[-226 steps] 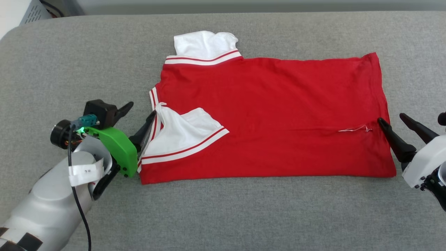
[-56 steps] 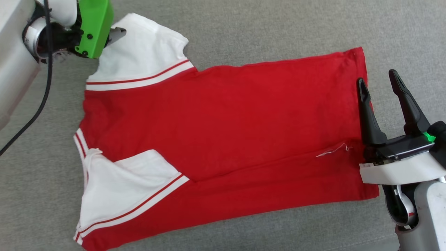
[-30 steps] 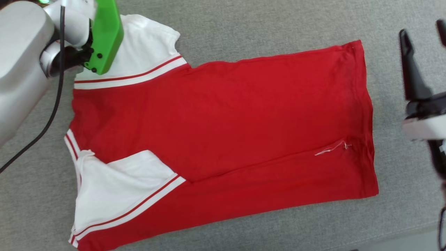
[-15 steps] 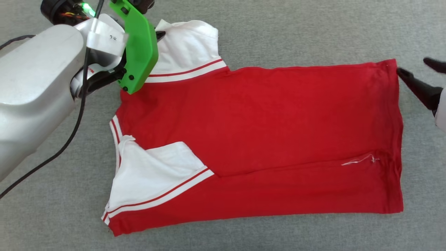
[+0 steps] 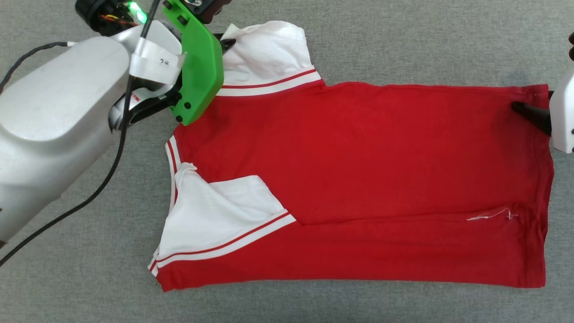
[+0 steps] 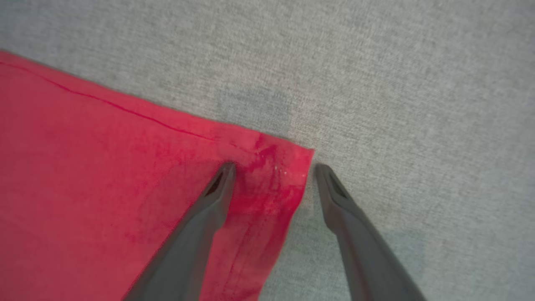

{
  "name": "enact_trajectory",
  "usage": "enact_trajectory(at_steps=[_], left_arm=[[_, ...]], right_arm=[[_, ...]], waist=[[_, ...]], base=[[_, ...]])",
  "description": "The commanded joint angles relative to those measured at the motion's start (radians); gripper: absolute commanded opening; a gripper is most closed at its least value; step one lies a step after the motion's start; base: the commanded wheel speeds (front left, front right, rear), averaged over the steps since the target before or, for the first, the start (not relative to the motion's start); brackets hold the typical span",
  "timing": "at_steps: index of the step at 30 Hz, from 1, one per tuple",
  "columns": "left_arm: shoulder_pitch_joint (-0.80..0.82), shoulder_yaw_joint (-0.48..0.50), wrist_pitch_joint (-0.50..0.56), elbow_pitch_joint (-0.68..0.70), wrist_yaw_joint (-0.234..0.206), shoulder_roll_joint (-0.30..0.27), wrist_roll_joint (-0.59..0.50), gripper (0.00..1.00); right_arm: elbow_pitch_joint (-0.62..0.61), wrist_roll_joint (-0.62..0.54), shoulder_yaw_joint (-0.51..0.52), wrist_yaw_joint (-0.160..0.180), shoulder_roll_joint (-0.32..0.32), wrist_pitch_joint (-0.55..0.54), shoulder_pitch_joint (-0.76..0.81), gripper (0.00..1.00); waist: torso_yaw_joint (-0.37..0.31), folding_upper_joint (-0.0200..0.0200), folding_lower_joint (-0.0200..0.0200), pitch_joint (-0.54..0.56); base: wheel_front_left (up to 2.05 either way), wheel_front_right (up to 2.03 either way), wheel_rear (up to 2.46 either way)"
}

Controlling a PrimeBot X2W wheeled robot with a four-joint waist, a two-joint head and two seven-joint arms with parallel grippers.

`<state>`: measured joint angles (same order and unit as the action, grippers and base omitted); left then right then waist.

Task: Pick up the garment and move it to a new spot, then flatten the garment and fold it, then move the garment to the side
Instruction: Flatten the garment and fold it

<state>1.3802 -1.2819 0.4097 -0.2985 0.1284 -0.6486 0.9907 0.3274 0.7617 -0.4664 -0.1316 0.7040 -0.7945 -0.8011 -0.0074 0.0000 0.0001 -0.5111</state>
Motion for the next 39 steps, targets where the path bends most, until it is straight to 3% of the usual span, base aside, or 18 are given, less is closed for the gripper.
enact_trajectory(at_steps=[1,4,5,6,7,16,25,39], left_arm=[[-0.002,0.002,-0.009,0.003,0.002,0.012,-0.008,0.00],[-0.006,0.002,-0.014,0.001,0.002,0.018,-0.008,0.00],[-0.010,0.002,-0.016,-0.002,0.002,0.018,-0.007,0.00],[-0.013,0.002,-0.017,-0.005,0.002,0.017,-0.005,0.00],[-0.018,0.002,-0.019,-0.009,0.002,0.016,-0.003,0.00],[-0.082,0.002,-0.074,-0.038,0.002,0.005,0.023,0.00],[-0.203,0.002,-0.154,-0.017,0.000,-0.046,0.045,0.00],[-0.490,0.002,-0.254,0.111,-0.110,-0.130,0.074,0.00]], right_arm=[[0.027,-0.008,-0.019,0.001,-0.011,0.004,-0.003,1.00],[0.058,-0.003,-0.058,0.001,-0.016,0.009,0.011,1.00],[0.065,0.005,-0.068,0.001,-0.017,0.013,0.015,0.45],[0.065,0.008,-0.075,0.001,-0.016,0.024,0.015,0.15],[0.066,0.011,-0.078,0.001,-0.013,0.044,0.013,0.00],[0.017,0.040,-0.090,0.001,0.033,0.240,0.036,0.00],[-0.081,0.054,-0.096,0.001,0.077,0.396,0.168,0.00],[-0.197,0.053,-0.005,0.001,0.086,0.501,0.457,0.00]], waist=[[0.006,0.0000,-0.0001,-0.003],[0.008,0.0000,-0.0001,-0.001],[0.007,0.0000,-0.0001,0.003],[0.005,0.0000,-0.0001,0.007],[0.003,0.0000,-0.0001,0.014],[-0.008,0.0000,-0.0001,0.111],[0.000,0.0000,-0.0001,0.207],[0.005,0.0000,-0.0001,0.296]], base=[[0.00,0.00,0.00],[0.00,0.00,0.00],[0.00,0.00,0.00],[0.00,0.00,0.00],[0.00,0.00,0.00],[0.00,0.00,0.00],[0.00,0.00,0.00],[0.00,0.00,0.00]])
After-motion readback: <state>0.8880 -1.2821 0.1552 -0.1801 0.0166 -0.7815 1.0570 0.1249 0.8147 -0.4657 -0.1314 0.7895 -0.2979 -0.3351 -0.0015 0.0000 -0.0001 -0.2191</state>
